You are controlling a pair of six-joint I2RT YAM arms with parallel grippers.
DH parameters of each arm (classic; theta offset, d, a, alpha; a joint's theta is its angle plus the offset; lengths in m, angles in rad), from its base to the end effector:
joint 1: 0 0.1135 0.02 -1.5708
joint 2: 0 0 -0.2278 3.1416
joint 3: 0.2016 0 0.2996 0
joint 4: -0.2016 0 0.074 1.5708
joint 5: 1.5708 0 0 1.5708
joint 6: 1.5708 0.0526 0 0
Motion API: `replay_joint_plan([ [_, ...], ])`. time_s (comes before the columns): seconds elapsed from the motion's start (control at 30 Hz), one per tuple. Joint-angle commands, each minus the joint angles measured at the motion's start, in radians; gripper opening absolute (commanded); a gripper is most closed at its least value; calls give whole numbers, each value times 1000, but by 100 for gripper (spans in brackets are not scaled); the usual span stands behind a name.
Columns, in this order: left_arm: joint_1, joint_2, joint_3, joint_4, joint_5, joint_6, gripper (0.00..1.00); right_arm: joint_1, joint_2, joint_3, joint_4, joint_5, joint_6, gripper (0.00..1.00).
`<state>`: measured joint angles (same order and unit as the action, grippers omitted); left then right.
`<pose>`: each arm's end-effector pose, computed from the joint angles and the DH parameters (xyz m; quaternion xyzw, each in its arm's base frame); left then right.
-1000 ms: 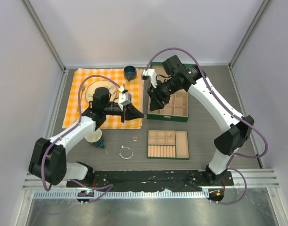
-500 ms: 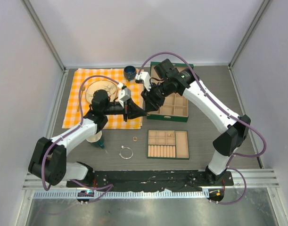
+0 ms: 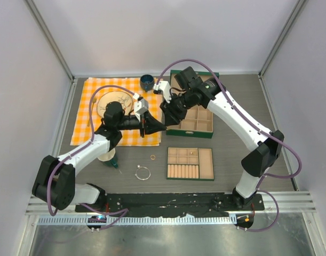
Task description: Organize the mixed jewelry
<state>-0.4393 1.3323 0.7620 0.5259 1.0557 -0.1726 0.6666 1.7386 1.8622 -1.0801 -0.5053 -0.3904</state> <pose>0.2932 -0.1884 0.2224 0.4281 0.5724 -0.5269 0.4598 0.3074 0.2742 0.3357 -0.5306 0.7589 0.2763 0.2572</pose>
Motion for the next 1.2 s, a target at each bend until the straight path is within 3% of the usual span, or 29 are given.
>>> replay_joint_plan([
  [0.0, -3, -7, 2, 25, -8, 30, 0, 7, -63, 8, 5, 40, -8, 41],
  [0.27, -4, -13, 2, -44, 12, 93, 0, 7, -88, 15, 5, 103, -11, 40],
  [0.47, -6, -7, 11, -76, -3, 125, 0, 7, -105, 6, -4, 64, -25, 40],
  [0.7, -13, 4, 30, -57, -17, 61, 0, 10, -96, -32, -21, -4, -50, 40],
  [1.17, -16, 15, 34, 6, -5, -21, 0, 53, -79, -67, -20, 27, -73, 39],
])
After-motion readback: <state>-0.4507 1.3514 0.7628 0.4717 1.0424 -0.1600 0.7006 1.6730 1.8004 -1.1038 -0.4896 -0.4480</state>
